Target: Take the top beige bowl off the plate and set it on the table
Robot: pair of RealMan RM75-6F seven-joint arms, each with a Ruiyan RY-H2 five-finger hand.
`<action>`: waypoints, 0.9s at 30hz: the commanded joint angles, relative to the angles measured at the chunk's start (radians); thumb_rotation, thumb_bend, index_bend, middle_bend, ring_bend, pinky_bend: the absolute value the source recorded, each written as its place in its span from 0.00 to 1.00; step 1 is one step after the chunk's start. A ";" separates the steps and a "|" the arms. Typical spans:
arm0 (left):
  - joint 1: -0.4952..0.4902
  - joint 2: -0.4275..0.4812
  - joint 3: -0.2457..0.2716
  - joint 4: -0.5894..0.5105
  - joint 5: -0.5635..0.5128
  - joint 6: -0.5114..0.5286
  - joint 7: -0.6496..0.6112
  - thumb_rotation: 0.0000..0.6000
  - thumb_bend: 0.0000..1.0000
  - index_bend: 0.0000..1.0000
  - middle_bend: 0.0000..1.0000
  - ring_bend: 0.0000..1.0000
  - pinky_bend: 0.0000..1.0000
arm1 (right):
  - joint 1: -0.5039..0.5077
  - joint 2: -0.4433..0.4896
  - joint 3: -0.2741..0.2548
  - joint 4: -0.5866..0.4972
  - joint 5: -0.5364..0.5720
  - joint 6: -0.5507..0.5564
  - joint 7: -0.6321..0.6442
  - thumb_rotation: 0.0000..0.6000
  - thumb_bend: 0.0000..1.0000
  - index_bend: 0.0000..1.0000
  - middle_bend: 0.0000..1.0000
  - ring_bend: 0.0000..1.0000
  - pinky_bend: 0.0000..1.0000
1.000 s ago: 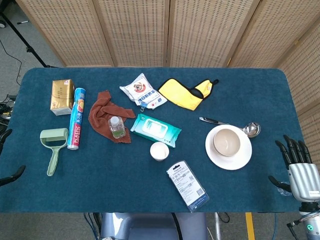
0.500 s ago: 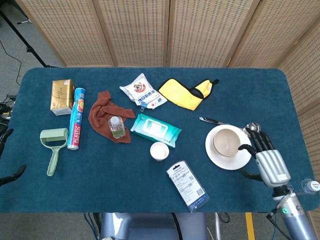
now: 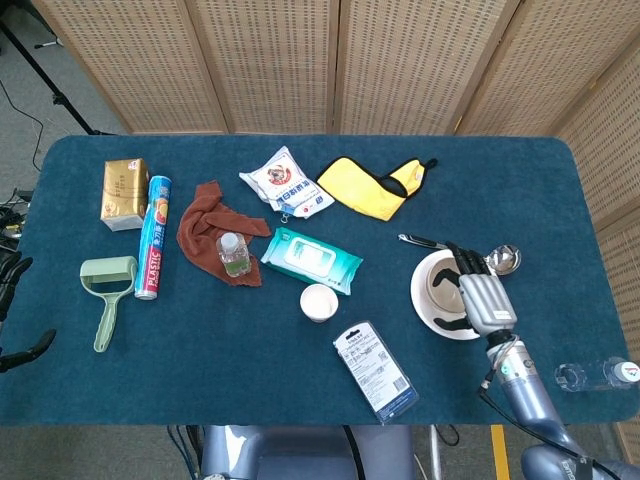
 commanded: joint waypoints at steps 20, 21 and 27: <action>-0.012 -0.002 -0.005 0.000 -0.019 -0.024 0.012 1.00 0.27 0.00 0.00 0.00 0.00 | 0.048 -0.090 0.018 0.074 0.123 -0.038 -0.024 1.00 0.21 0.48 0.00 0.00 0.00; -0.012 -0.003 -0.005 0.000 -0.019 -0.022 0.012 1.00 0.27 0.00 0.00 0.00 0.00 | 0.049 -0.087 0.017 0.073 0.131 -0.039 -0.032 1.00 0.21 0.49 0.00 0.00 0.00; -0.012 -0.003 -0.006 0.000 -0.020 -0.022 0.012 1.00 0.27 0.00 0.00 0.00 0.00 | 0.050 -0.074 0.014 0.067 0.174 -0.046 -0.047 1.00 0.26 0.49 0.00 0.00 0.00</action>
